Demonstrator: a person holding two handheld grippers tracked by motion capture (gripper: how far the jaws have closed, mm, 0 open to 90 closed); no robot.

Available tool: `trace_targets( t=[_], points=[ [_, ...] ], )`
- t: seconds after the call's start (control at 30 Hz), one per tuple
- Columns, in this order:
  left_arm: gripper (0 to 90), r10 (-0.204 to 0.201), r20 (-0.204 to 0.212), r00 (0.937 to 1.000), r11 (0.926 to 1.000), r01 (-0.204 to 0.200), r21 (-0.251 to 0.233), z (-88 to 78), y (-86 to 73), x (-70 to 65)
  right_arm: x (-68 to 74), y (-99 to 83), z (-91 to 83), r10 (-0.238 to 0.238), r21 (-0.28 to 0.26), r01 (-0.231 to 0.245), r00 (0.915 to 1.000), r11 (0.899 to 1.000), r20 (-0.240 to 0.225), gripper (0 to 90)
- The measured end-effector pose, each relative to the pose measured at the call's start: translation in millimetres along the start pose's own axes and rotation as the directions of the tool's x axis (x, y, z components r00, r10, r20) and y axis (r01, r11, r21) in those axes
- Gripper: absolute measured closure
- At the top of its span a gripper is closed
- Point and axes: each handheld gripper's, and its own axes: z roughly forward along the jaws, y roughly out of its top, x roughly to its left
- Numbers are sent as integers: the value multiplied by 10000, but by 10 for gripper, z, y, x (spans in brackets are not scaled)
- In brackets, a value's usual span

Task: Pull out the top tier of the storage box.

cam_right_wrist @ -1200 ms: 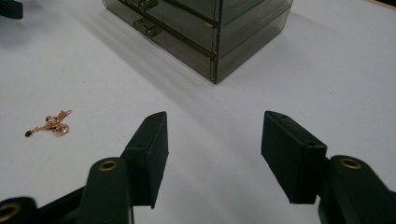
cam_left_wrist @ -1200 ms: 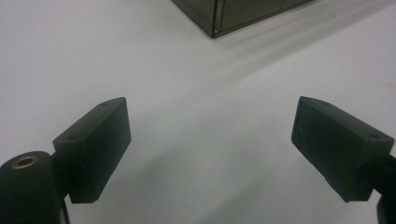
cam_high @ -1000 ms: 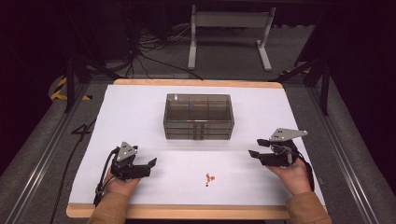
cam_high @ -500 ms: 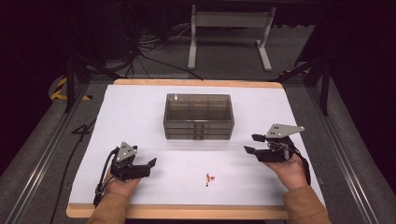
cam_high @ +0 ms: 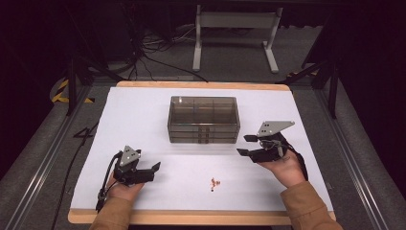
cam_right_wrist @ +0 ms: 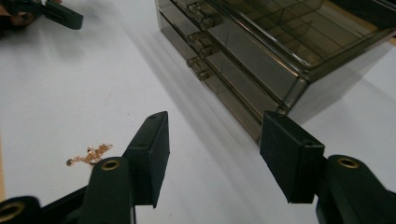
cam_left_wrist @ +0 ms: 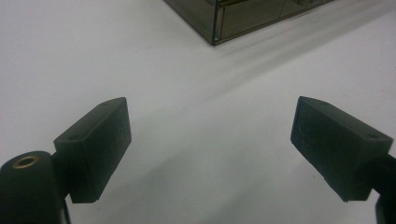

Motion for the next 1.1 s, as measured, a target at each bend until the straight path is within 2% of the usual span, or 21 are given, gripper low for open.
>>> trace_targets(
  t=[0.27, 0.37, 0.53, 0.63, 0.77, 0.83, 0.87, 1.0, 1.07, 1.1],
  points=[
    [133, -14, -23, 10000, 10000, 14, 17, 5, 3, 1, 15, 103, 25, -380, -387, 362, 9982, 9986, -460, 430],
    [133, 21, -34, 10000, 10000, -21, 33, 6, 4, -1, 8, 106, 30, -630, -598, 595, 9963, 9964, -581, 432],
    [134, 69, -54, 10000, 10000, -69, 53, 8, 4, -1, -12, 108, 34, -806, -913, 725, 9929, 9932, -876, 436],
    [134, 80, -75, 9999, 9999, -79, 69, 10, 6, -1, -9, 104, 29, -1343, -1186, 1227, 9863, 9853, -952, 435],
    [135, 91, -81, 9999, 9999, -91, 65, 12, 7, -1, 9, 88, 18, -2209, -1665, 2043, 9714, 9646, -877, 447],
    [134, 104, -81, 9999, 9999, -103, 63, 14, 8, -2, 31, 79, 8, -2783, -1950, 2585, 9570, 9461, -815, 446],
    [134, 104, -81, 9999, 9999, -103, 63, 14, 8, -2, 31, 79, 8, -2783, -1950, 2585, 9570, 9461, -815, 446],
    [134, 115, -81, 9999, 9999, -115, 77, 18, 9, -5, 75, 71, 1, -3816, -2115, 3654, 9234, 9065, -402, 435],
    [135, 106, -82, 9999, 9999, -105, 70, 19, 10, -5, 95, 67, -2, -4278, -2084, 4159, 9038, 8852, -134, 429],
    [134, 118, -85, 9999, 9999, -118, 77, 18, 9, -5, 110, 58, -3, -4653, -2024, 4577, 8851, 8658, 108, 430]
  ],
)
